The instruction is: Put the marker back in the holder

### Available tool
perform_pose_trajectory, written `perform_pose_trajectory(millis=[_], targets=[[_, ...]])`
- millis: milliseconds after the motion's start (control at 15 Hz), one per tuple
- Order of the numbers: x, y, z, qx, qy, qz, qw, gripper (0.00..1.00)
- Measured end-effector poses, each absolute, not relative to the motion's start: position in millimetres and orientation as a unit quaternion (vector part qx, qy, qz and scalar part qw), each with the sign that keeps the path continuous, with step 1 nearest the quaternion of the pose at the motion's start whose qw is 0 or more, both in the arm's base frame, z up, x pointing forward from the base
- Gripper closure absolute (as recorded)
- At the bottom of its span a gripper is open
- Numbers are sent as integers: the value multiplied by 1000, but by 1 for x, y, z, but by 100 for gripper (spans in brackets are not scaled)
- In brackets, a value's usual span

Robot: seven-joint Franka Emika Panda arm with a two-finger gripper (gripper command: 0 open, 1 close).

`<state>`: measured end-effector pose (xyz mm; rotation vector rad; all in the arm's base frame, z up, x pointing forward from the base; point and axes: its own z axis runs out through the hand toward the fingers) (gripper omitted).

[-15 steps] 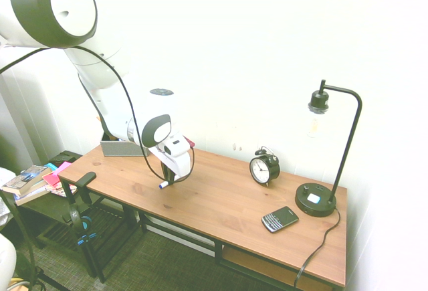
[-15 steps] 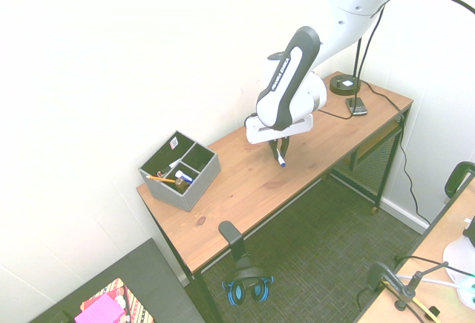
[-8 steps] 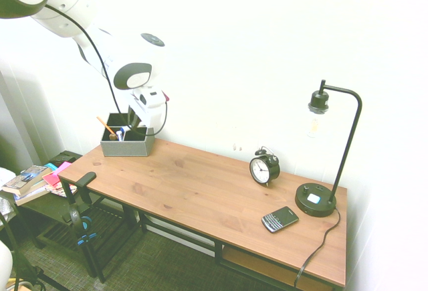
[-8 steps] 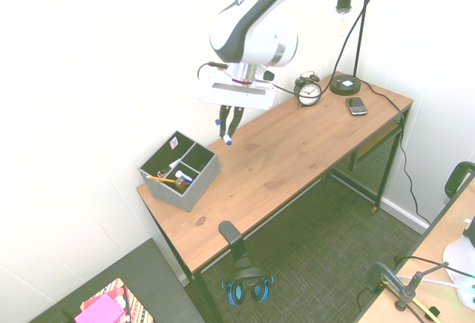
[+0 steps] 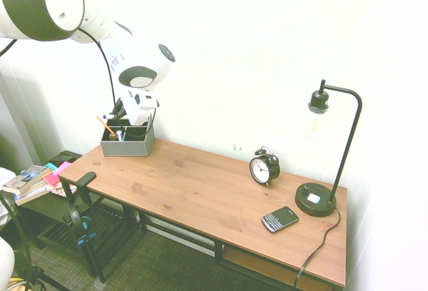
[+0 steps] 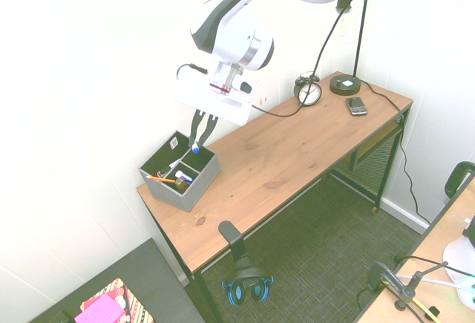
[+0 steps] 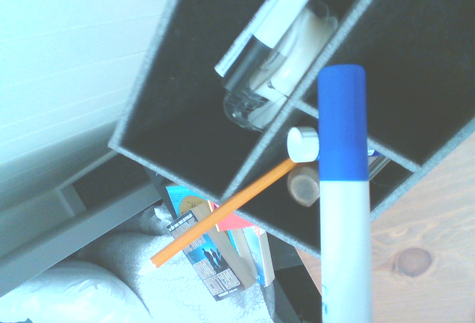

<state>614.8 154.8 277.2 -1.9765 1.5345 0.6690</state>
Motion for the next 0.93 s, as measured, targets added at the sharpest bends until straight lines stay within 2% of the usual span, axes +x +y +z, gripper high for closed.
perform_pose_trajectory(millis=[533,600,933], targets=[[608,130,217,-706,609,256,255,100],[609,127,218,-705,612,249,256,0],[615,129,220,-708,606,240,272,0]])
